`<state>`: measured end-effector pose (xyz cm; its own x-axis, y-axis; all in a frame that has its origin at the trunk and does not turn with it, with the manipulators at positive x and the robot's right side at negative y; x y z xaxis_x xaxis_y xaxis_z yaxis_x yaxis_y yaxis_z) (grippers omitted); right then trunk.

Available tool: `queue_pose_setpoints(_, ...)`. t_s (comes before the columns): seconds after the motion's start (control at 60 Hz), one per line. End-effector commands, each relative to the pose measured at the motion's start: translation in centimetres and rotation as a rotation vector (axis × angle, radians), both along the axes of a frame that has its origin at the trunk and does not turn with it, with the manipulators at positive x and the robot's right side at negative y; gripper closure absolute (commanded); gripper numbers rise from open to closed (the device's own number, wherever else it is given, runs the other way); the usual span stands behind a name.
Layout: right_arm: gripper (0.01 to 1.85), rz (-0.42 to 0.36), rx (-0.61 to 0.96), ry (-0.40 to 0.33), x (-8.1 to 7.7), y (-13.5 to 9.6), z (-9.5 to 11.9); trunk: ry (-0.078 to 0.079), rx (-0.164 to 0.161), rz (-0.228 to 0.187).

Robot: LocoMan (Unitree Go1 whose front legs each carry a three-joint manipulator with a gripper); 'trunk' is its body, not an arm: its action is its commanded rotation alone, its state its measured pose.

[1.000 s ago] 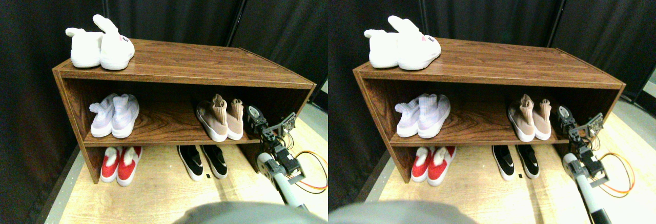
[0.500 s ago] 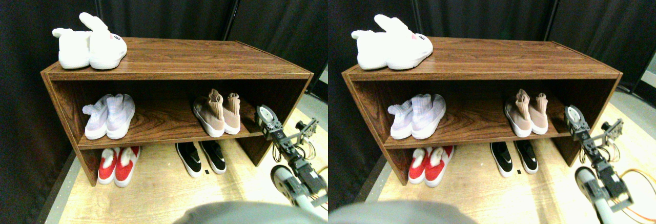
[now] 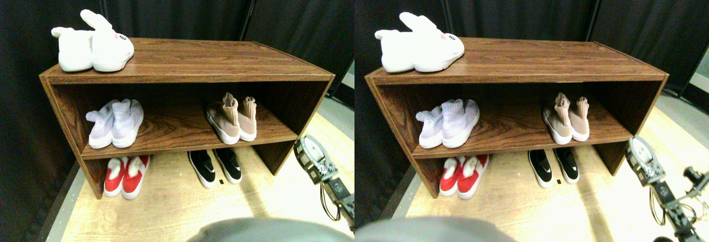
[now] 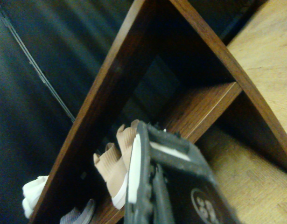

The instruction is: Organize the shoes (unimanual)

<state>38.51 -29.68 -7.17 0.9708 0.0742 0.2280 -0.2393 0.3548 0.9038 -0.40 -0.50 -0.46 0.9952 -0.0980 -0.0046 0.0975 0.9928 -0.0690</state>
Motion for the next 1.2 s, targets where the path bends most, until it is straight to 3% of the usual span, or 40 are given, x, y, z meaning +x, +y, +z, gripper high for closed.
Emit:
queue_pose_setpoints(0.017, 1.8, 0.056, 0.041, -0.039, -0.6, 0.3, -0.4, 0.047, -0.018, 0.01)
queue_pose_setpoints(0.25, 1.8, 0.067, 0.074, 0.024, -0.2, 0.7, -3.6, 0.071, -0.022, 0.019)
queue_pose_setpoints(0.467, 1.8, -0.016, 0.133, 0.142, 0.2, 1.5, -6.8, 0.084, -0.029, 0.033)
queue_pose_setpoints(0.783, 1.8, -0.073, 0.184, 0.274, 4.4, 1.4, -11.2, 0.084, -0.037, 0.042)
queue_pose_setpoints(1.083, 1.8, -0.09, 0.157, 0.335, 7.8, 0.4, -12.2, 0.074, -0.038, 0.049)
queue_pose_setpoints(1.2, 1.8, -0.138, 0.153, 0.336, 8.7, -0.2, -12.2, 0.068, -0.035, 0.053)
